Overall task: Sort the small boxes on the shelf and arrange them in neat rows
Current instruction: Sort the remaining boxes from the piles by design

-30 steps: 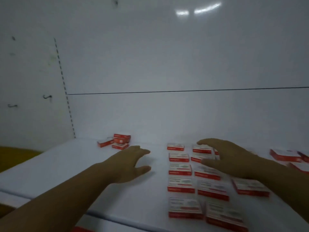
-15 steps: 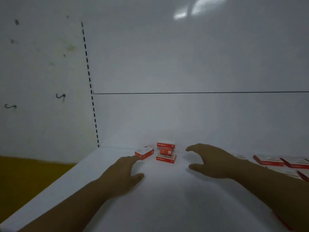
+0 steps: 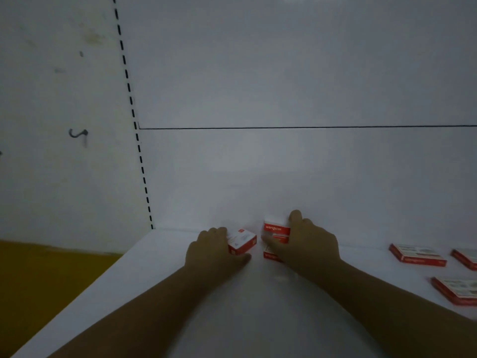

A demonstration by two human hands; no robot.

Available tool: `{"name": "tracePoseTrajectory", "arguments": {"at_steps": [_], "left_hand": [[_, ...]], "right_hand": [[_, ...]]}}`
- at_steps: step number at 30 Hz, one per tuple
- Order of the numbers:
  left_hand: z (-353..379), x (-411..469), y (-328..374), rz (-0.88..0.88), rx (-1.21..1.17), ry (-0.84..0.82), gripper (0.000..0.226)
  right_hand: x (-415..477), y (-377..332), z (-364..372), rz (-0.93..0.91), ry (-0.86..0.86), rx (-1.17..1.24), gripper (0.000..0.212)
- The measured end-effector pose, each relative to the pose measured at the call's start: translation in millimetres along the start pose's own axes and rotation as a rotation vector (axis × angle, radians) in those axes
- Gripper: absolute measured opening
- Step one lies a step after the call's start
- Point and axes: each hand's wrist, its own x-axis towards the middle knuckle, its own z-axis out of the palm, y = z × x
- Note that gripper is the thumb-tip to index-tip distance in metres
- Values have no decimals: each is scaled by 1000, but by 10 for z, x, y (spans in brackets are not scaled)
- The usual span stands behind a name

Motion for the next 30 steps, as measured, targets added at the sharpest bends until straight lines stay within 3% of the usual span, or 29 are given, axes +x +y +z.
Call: {"name": "tracePoseTrajectory", "arguments": {"at_steps": [4,10,16,19,24,30], "left_hand": [[68,50,-98,41,-89,50,53],[-29,24,-143,160,-523,46,25],[-101,-37,-83,277,-683,168,29],[-94,-51,-65,279,-735,123,40],[-127,-118,-17,344,-788,118,36],[-212,-221,79,375,-738,168,43]], "right_hand": [[-69,-45,-41,84,18,24,61],[-276,-116,-161,227,78,65,53],[-612,-89,-310,232,101,131,55],[-736,-25,-401,205,86,150,65],[-775,153,-529,109,42,126,63],[-809,325,-500,101,243,347,47]]}}
